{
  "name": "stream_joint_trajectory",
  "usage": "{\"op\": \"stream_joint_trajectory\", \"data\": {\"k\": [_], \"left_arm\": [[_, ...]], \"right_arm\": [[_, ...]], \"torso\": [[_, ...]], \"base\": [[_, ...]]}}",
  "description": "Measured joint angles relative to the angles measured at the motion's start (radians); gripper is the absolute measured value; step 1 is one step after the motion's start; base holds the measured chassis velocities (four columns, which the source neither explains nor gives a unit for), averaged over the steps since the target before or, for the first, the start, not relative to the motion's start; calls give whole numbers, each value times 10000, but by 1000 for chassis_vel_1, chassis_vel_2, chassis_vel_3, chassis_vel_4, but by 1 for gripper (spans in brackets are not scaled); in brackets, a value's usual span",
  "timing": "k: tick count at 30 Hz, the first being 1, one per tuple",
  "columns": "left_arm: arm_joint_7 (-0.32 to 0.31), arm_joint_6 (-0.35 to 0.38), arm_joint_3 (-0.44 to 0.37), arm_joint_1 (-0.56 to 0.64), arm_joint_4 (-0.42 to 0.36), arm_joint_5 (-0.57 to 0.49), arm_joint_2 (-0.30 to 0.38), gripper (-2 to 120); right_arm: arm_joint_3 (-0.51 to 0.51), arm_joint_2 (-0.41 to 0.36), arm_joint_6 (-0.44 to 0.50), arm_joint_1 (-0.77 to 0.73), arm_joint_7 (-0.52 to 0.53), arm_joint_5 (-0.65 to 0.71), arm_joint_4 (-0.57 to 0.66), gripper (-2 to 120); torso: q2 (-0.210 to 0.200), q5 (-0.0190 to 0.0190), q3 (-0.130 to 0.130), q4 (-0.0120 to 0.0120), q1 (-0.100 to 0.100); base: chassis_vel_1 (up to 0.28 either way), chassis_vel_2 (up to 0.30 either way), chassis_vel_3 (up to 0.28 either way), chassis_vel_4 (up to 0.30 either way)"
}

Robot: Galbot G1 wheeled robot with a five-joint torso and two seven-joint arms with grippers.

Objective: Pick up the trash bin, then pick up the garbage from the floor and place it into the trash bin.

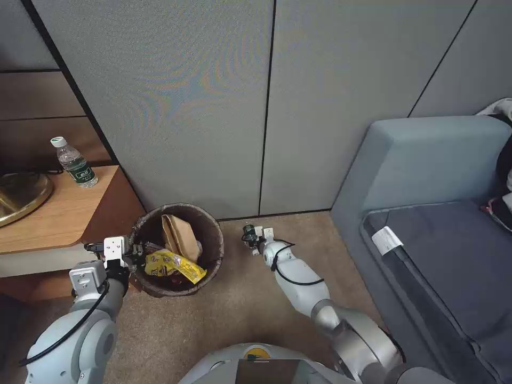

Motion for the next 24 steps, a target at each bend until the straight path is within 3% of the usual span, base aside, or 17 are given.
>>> {"op": "stream_joint_trajectory", "data": {"k": [7,18,22,24], "left_arm": [[0,0,-6,1,1,1,0,3],[-2,1,-10,-46,0,-13,19,3],[-1,2,-27,-37,-1,-28,39,3],[0,3,-45,-26,-9,-50,70,3]], "right_arm": [[69,13,78,-27,-58,75,-111,30],[102,-329,93,-196,-53,215,218,28],[72,-784,-149,-488,46,579,1270,28],[44,-1181,-285,-736,73,827,2416,28]], "torso": [[1,0,-1,0,0],[1,3,-1,4,0],[0,-1,2,-5,0],[1,0,0,0,0]], "base": [[0,0,0,0],[0,0,0,0],[0,0,0,0],[0,0,0,0]]}}
